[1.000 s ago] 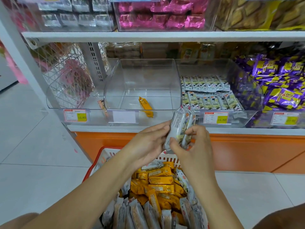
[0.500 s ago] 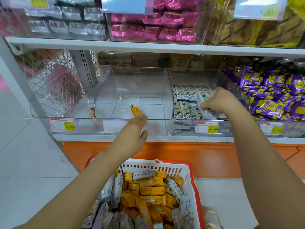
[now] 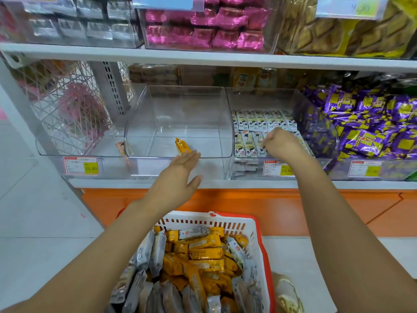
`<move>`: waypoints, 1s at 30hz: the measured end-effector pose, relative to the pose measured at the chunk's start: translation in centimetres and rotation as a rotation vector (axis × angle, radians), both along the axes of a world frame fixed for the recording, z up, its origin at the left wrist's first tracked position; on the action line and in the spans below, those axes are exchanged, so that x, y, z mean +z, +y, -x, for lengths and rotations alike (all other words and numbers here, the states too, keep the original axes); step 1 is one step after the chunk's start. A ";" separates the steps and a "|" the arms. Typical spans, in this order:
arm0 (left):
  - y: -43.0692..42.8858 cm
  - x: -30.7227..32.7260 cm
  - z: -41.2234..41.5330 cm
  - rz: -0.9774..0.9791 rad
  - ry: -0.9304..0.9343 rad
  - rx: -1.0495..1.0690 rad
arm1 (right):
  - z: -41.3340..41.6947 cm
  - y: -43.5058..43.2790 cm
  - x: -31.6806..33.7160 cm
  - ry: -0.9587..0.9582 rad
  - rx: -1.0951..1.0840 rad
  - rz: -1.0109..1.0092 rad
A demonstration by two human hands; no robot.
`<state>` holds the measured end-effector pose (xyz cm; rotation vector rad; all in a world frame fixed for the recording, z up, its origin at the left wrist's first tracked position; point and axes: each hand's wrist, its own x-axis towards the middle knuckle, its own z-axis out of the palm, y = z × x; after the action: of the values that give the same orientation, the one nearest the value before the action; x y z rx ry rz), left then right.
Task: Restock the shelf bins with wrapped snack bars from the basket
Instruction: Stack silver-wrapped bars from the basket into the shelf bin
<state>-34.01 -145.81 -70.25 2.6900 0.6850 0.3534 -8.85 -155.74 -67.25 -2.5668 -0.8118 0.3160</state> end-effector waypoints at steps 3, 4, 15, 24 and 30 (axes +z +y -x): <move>-0.4 -0.1 0.9 0.047 -0.065 -0.002 | 1.1 -1.1 0.9 0.026 0.021 0.005; -0.6 -0.2 1.4 0.066 -0.100 0.000 | 1.7 -1.5 1.1 -0.007 0.035 0.008; -1.7 -7.9 9.4 0.130 0.448 -0.014 | 14.9 -4.1 -2.8 0.054 0.440 0.052; -4.4 -14.4 14.1 0.172 0.747 -0.027 | 20.2 -7.6 -18.1 0.466 0.615 0.737; -4.9 -15.5 12.6 0.207 0.723 0.033 | 21.9 -8.1 -19.8 0.406 0.580 0.714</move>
<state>-46.63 -150.75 -85.78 2.5714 0.8885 -0.6838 -30.78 -163.81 -87.07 -2.6279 -1.4588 1.4795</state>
